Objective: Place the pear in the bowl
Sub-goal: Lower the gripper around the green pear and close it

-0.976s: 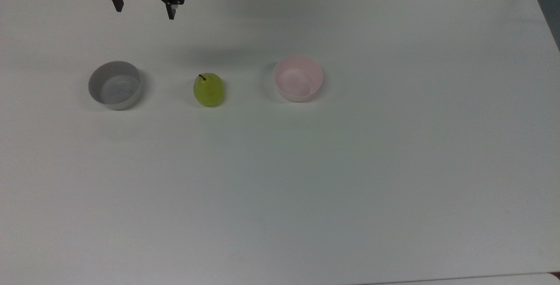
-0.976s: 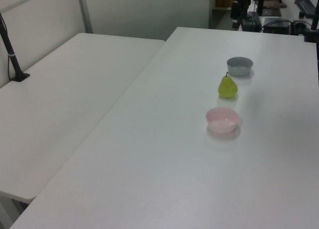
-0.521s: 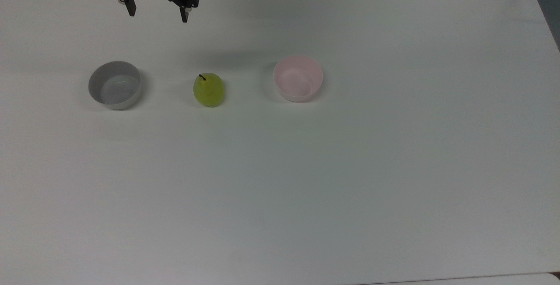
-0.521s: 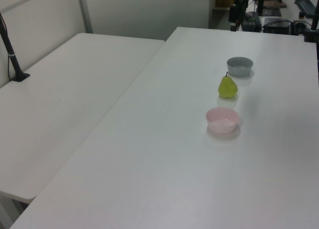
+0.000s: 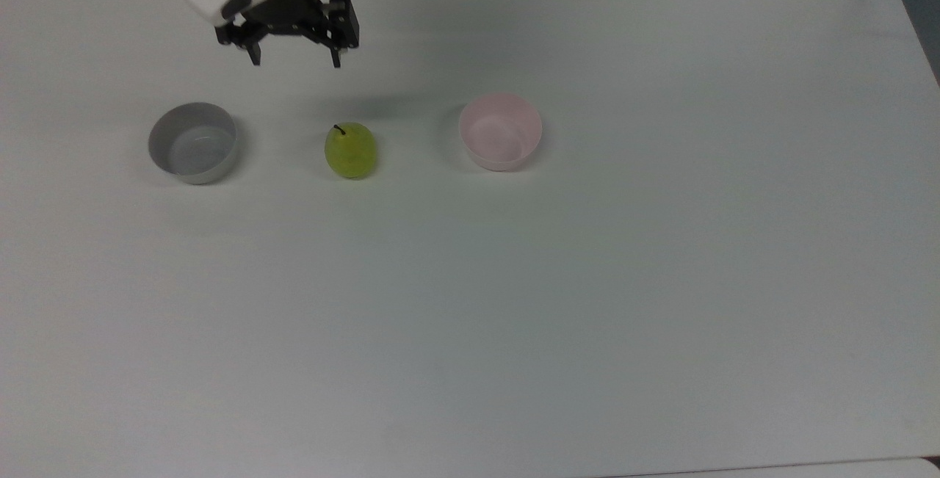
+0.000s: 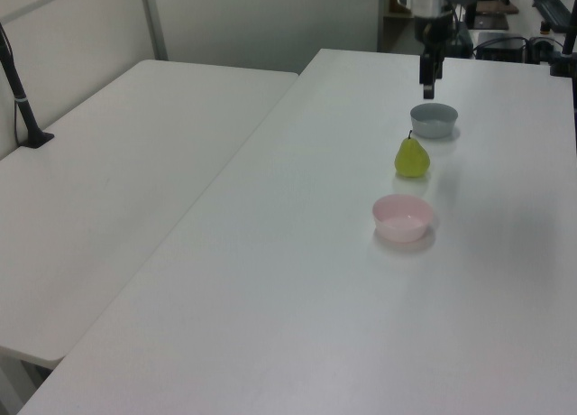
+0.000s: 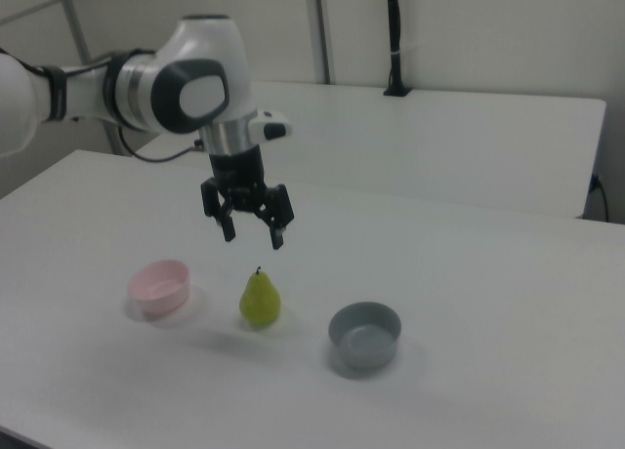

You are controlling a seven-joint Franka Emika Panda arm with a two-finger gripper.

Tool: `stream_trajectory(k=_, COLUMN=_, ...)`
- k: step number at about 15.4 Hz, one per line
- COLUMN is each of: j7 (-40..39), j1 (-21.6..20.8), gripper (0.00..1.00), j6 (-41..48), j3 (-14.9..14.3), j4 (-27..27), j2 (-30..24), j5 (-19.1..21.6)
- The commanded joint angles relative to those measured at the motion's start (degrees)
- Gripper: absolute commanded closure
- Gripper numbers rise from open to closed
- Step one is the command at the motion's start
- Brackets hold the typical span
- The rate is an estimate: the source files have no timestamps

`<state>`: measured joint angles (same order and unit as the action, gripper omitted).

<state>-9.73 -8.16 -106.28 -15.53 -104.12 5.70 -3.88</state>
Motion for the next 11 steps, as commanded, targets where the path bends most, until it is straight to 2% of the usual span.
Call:
stream_trajectory(k=1, j7=-0.3, j1=-1.5, gripper=0.00, j6=-7.8, j3=1.4, j4=-6.9, j2=0.9, j5=-3.5)
stream_trajectory(k=4, j7=-0.3, j1=-2.2, gripper=0.00, j6=-12.5, j3=1.6, j4=-10.0, j2=2.3, j5=-5.1)
stream_trajectory(k=11, j7=-0.2, j1=-4.1, gripper=0.00, j6=-18.0, j3=1.6, j4=-10.7, j2=8.0, j5=-5.1)
